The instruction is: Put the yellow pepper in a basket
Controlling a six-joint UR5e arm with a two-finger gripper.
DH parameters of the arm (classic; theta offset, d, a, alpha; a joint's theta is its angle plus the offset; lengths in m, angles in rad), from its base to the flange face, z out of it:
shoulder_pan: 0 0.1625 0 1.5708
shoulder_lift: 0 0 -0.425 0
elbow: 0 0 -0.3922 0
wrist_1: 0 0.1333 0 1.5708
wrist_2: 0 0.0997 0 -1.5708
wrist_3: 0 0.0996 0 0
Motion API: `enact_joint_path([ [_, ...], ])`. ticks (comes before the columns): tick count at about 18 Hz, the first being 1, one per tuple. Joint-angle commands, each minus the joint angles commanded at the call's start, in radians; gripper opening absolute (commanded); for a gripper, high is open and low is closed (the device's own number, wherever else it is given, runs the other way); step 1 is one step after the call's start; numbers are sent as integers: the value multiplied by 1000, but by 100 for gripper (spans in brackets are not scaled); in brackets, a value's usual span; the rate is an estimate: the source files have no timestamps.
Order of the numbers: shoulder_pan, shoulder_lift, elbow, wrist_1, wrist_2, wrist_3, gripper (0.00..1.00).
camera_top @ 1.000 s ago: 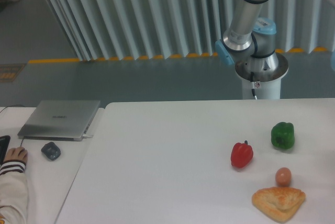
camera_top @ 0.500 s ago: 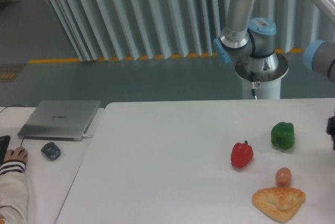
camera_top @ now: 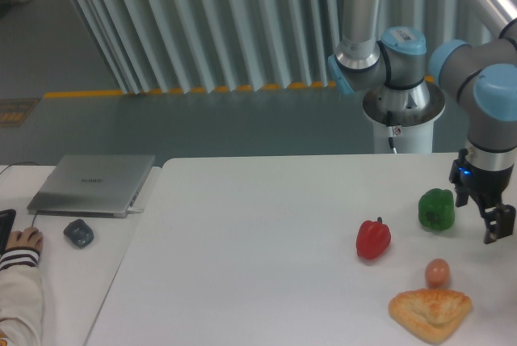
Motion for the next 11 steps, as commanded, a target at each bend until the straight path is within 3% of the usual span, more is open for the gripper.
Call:
enact_joint_path([
  [6, 0, 49, -20, -21, 20, 12, 100],
  [11, -6, 52, -35, -14, 17, 3, 100],
])
